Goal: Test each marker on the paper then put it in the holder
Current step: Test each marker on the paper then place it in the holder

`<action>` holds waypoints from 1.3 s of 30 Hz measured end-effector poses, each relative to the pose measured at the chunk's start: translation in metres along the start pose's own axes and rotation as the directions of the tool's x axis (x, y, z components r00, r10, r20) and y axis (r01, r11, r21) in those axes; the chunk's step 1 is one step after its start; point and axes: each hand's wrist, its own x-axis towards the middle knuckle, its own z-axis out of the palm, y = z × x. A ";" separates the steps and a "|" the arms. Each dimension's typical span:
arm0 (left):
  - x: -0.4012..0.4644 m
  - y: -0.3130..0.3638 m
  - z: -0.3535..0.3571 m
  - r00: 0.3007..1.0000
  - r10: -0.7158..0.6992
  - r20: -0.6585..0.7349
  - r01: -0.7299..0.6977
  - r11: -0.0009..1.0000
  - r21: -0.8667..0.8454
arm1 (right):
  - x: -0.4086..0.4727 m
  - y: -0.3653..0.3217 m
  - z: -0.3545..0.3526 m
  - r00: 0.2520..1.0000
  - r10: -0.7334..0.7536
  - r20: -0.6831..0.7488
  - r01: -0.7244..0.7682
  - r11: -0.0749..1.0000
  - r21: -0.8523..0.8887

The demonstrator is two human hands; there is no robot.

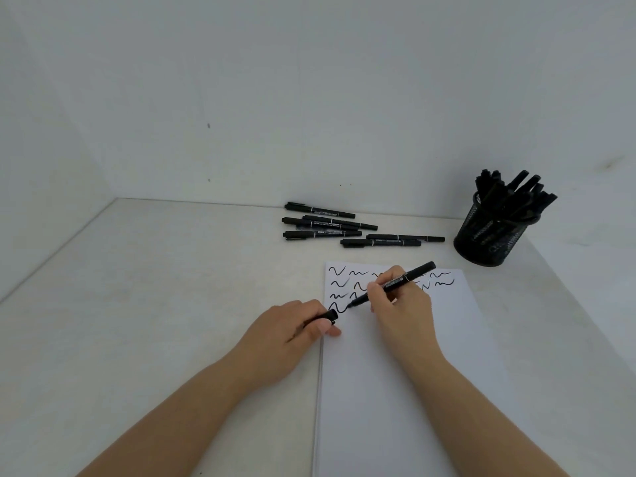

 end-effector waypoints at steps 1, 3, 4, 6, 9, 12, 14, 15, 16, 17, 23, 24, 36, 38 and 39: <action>0.000 0.000 0.000 1.000 -0.007 -0.002 0.007 1.000 -0.007 | -0.001 -0.002 -0.001 0.999 -0.039 -0.020 0.039 0.999 0.012; -0.001 -0.002 0.001 1.000 -0.020 -0.011 0.020 1.000 -0.018 | -0.002 -0.005 -0.003 0.995 -0.092 -0.036 0.094 0.992 0.088; -0.001 -0.002 0.001 0.999 -0.026 -0.025 0.025 0.999 -0.023 | -0.003 -0.005 -0.003 0.995 -0.096 -0.034 0.099 0.986 0.134; -0.001 -0.005 0.001 0.997 -0.046 -0.061 0.044 0.999 -0.025 | -0.005 -0.007 -0.003 0.998 -0.062 0.002 0.060 0.971 0.233; -0.001 -0.006 0.003 0.996 -0.070 -0.058 0.072 0.997 0.036 | -0.006 -0.008 -0.006 0.994 0.047 0.101 -0.084 0.910 0.407; 0.000 -0.004 0.004 0.998 -0.065 -0.027 0.068 0.990 0.122 | -0.004 -0.007 -0.010 0.982 0.126 0.144 -0.183 0.835 0.519; 0.000 -0.004 0.004 0.998 -0.062 -0.021 0.064 0.989 0.133 | -0.003 -0.007 -0.010 0.977 0.150 0.152 -0.209 0.819 0.534; 0.000 -0.005 0.004 0.998 -0.062 -0.019 0.064 0.990 0.130 | -0.003 -0.007 -0.010 0.975 0.154 0.159 -0.216 0.815 0.537; 0.000 -0.005 0.004 0.998 -0.061 -0.018 0.063 0.990 0.125 | -0.003 -0.007 -0.010 0.974 0.153 0.168 -0.221 0.813 0.540; 0.000 -0.005 0.004 0.998 -0.060 -0.019 0.062 0.991 0.119 | -0.003 -0.007 -0.010 0.973 0.148 0.175 -0.221 0.811 0.542; 0.001 -0.007 0.004 0.998 -0.050 -0.029 0.052 0.995 0.087 | -0.005 -0.010 -0.008 0.970 0.132 0.203 -0.219 0.836 0.503; 0.000 -0.007 0.004 0.998 -0.049 -0.031 0.052 0.995 0.082 | -0.006 -0.011 -0.008 0.969 0.118 0.218 -0.212 0.847 0.487; 0.000 -0.005 0.005 0.990 -0.037 -0.133 0.031 0.999 -0.044 | -0.015 -0.018 -0.004 0.935 -0.054 0.350 -0.106 0.900 0.424; -0.001 -0.004 0.006 0.989 -0.046 -0.143 0.036 0.996 -0.077 | -0.016 -0.019 -0.003 0.935 -0.048 0.351 -0.122 0.886 0.447; -0.001 -0.003 0.007 0.988 -0.052 -0.149 0.038 0.995 -0.094 | -0.016 -0.019 -0.003 0.935 -0.045 0.351 -0.131 0.877 0.461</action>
